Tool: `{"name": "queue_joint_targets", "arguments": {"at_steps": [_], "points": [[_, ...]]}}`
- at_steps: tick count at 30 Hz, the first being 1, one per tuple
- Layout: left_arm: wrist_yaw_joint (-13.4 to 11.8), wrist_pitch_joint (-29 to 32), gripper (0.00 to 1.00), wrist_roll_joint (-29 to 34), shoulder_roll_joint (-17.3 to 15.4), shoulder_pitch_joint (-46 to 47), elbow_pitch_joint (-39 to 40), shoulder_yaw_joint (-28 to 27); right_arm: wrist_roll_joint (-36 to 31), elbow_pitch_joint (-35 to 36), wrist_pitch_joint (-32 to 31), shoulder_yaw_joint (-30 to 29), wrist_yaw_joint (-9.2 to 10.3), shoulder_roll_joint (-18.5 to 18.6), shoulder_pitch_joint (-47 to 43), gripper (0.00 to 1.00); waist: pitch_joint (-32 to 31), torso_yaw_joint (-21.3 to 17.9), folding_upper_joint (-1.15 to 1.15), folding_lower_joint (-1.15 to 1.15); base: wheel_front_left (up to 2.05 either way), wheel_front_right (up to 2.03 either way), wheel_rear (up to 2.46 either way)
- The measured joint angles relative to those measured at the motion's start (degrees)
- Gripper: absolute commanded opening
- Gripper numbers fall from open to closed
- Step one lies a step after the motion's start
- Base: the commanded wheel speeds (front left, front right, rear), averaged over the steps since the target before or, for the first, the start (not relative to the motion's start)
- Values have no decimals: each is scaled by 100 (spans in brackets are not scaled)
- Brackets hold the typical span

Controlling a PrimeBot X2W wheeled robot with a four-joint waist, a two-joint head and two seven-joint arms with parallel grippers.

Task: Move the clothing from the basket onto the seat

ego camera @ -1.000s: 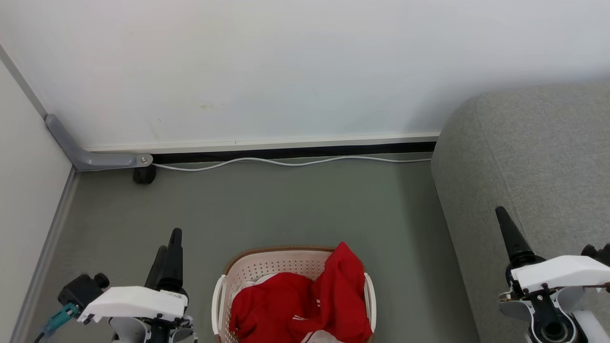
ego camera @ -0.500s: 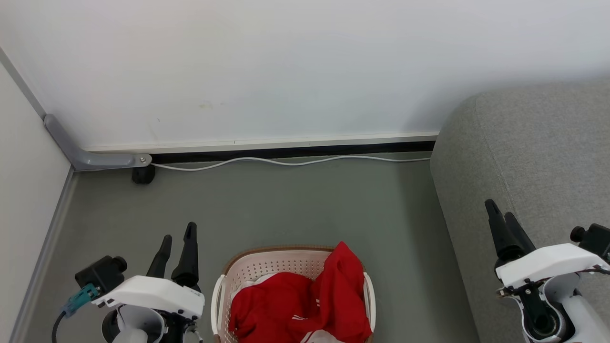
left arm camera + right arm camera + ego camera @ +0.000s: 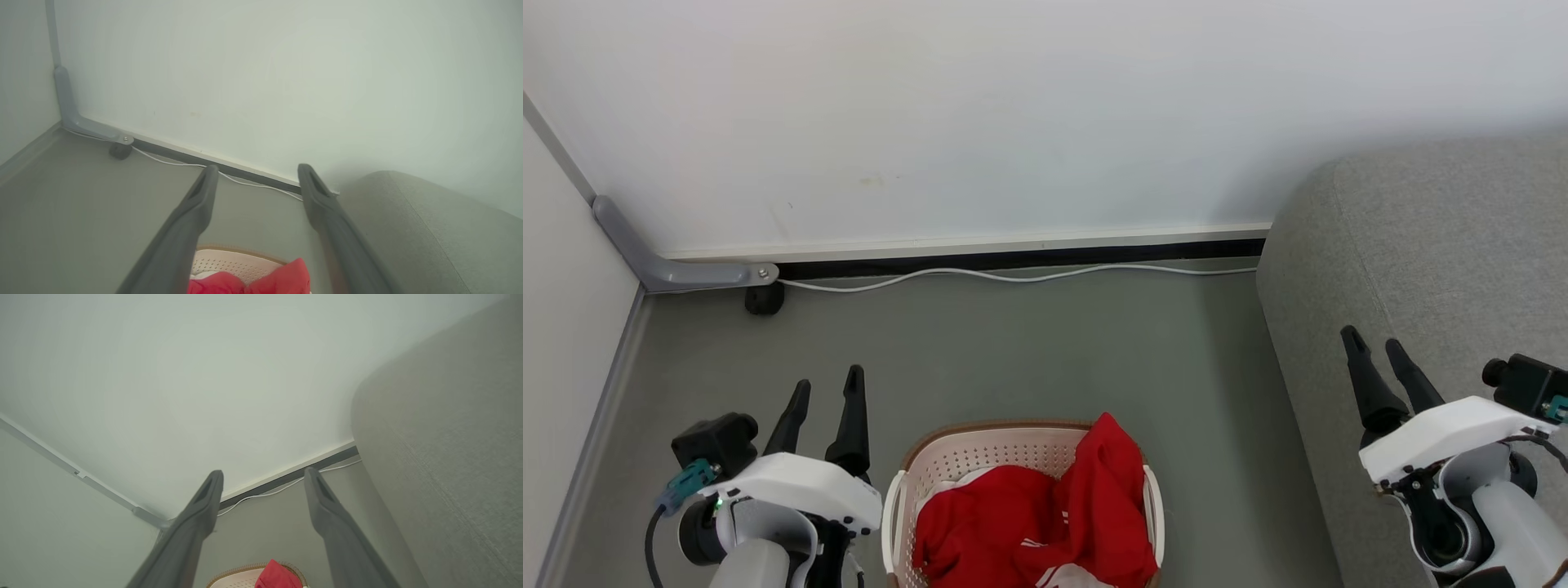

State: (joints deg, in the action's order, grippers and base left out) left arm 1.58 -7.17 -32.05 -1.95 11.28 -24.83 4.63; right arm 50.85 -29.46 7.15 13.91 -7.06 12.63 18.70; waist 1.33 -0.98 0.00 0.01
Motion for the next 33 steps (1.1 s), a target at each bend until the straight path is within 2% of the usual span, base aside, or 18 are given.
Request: {"name": "queue_joint_targets", "arguments": {"at_steps": [8,21,33], "points": [[-169,-119,100,561,-47,182,-60,69,-488,-133,108,190,0,98,221,100,12,-5,0,0,0,0,0],[-303,-353,100,1337,-67,341,-272,153,-1163,-366,314,515,-1,281,532,100,-20,-4,0,-1,0,0,0],[-477,-550,100,2027,-55,447,-488,76,-1980,-483,517,352,-1,372,686,100,-32,-10,0,-1,0,0,0]]}}
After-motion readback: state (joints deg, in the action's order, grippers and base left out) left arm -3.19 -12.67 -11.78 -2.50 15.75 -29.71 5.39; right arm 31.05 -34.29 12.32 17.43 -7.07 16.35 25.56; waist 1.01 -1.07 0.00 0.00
